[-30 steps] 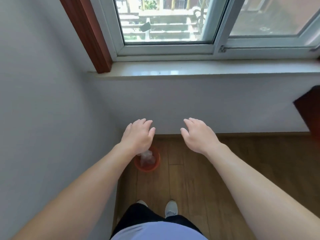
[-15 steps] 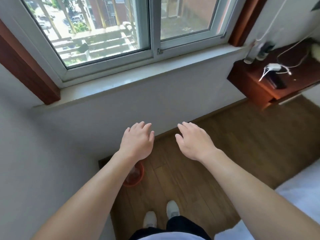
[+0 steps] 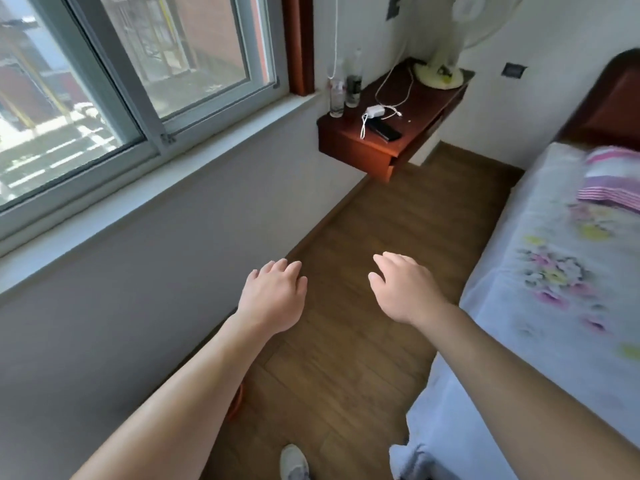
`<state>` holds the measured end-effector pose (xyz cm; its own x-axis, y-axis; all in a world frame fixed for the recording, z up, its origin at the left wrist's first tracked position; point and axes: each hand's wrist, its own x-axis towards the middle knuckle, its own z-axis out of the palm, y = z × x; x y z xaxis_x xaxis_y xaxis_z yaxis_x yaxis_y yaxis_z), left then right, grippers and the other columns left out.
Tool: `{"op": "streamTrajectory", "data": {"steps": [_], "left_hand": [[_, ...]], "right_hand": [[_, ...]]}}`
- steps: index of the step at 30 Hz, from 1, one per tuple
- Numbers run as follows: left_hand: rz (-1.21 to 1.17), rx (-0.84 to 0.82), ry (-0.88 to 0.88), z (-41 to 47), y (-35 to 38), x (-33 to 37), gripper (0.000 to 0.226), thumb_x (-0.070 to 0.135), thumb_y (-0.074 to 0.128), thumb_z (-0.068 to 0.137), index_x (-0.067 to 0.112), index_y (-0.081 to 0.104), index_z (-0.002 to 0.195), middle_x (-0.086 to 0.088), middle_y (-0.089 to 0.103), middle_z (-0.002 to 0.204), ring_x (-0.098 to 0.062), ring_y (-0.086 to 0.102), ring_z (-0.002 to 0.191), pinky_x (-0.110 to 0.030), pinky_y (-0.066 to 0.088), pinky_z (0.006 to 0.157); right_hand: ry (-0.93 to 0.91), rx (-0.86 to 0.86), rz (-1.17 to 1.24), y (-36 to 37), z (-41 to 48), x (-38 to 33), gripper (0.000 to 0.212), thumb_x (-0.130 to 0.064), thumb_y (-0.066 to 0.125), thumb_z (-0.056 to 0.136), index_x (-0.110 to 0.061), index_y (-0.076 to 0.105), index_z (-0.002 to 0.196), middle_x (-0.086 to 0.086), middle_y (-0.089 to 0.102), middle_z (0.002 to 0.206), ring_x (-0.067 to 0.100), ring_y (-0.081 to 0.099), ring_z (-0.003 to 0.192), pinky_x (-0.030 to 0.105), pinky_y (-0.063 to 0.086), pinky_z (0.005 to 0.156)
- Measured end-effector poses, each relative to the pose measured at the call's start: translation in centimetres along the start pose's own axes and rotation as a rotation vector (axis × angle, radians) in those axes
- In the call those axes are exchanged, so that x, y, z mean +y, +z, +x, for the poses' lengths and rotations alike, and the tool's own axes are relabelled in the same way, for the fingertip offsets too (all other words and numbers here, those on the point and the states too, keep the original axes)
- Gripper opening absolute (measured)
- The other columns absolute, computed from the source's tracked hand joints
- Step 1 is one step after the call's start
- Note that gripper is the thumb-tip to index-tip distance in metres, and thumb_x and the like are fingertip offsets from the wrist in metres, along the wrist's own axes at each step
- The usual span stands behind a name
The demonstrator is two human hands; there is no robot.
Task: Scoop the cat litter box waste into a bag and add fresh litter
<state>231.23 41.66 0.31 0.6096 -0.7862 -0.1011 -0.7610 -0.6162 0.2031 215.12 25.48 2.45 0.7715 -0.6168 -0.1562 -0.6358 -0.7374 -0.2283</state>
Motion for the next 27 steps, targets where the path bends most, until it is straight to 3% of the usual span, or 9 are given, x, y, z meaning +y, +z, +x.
{"op": "streamTrajectory", "data": {"steps": [3,7,14,21,23,27], "left_hand": [[0.010,0.003,0.072,-0.1,0.2,5.8,0.043,0.040,0.026,0.103,0.021,0.050,0.133,0.001,0.056,0.133,-0.021,0.045,0.130,-0.038,0.033,0.108],[0.006,-0.023,0.171,-0.9,1.4,14.9,0.047,0.041,0.026,0.104,0.023,0.044,0.142,0.001,0.051,0.139,-0.021,0.041,0.134,-0.038,0.031,0.110],[0.009,-0.095,0.376,-2.2,4.1,30.6,0.049,0.039,0.026,0.104,0.022,0.038,0.148,-0.001,0.046,0.147,-0.023,0.035,0.139,-0.038,0.027,0.113],[0.047,-0.118,0.658,-1.6,6.4,42.3,0.044,0.036,0.025,0.097,0.015,0.054,0.124,0.000,0.058,0.114,-0.025,0.053,0.114,-0.041,0.042,0.096],[0.059,-0.127,0.767,-1.5,7.0,45.7,0.046,0.037,0.024,0.096,0.017,0.051,0.127,-0.002,0.058,0.121,-0.026,0.053,0.115,-0.043,0.043,0.096],[0.103,-0.175,0.956,-2.3,8.7,52.0,0.051,0.039,0.029,0.104,0.019,0.034,0.151,-0.005,0.037,0.155,-0.026,0.035,0.141,-0.042,0.031,0.114]], "right_hand": [[0.055,0.034,0.016,-1.3,-3.1,5.0,0.045,-0.032,0.033,0.101,-0.014,0.047,0.139,0.004,0.050,0.142,0.025,0.041,0.133,0.039,0.036,0.107],[0.121,0.047,0.055,-3.1,-8.3,12.7,0.049,-0.034,0.030,0.103,-0.014,0.040,0.146,0.003,0.041,0.151,0.023,0.033,0.140,0.038,0.030,0.113],[0.318,0.050,0.017,-5.9,-17.2,25.6,0.045,-0.034,0.028,0.103,-0.013,0.044,0.139,0.006,0.045,0.145,0.026,0.038,0.135,0.042,0.036,0.108],[0.556,0.092,0.026,-6.6,-24.8,34.6,0.049,-0.036,0.027,0.103,-0.014,0.035,0.146,0.004,0.041,0.150,0.026,0.035,0.137,0.041,0.035,0.108],[0.638,0.113,0.013,-6.2,-27.0,36.5,0.050,-0.036,0.028,0.103,-0.013,0.034,0.147,0.004,0.040,0.151,0.026,0.034,0.137,0.040,0.035,0.107],[0.820,0.133,0.019,-5.4,-32.1,39.2,0.050,-0.036,0.028,0.104,-0.013,0.034,0.147,0.004,0.040,0.150,0.026,0.035,0.137,0.040,0.035,0.107]]}}
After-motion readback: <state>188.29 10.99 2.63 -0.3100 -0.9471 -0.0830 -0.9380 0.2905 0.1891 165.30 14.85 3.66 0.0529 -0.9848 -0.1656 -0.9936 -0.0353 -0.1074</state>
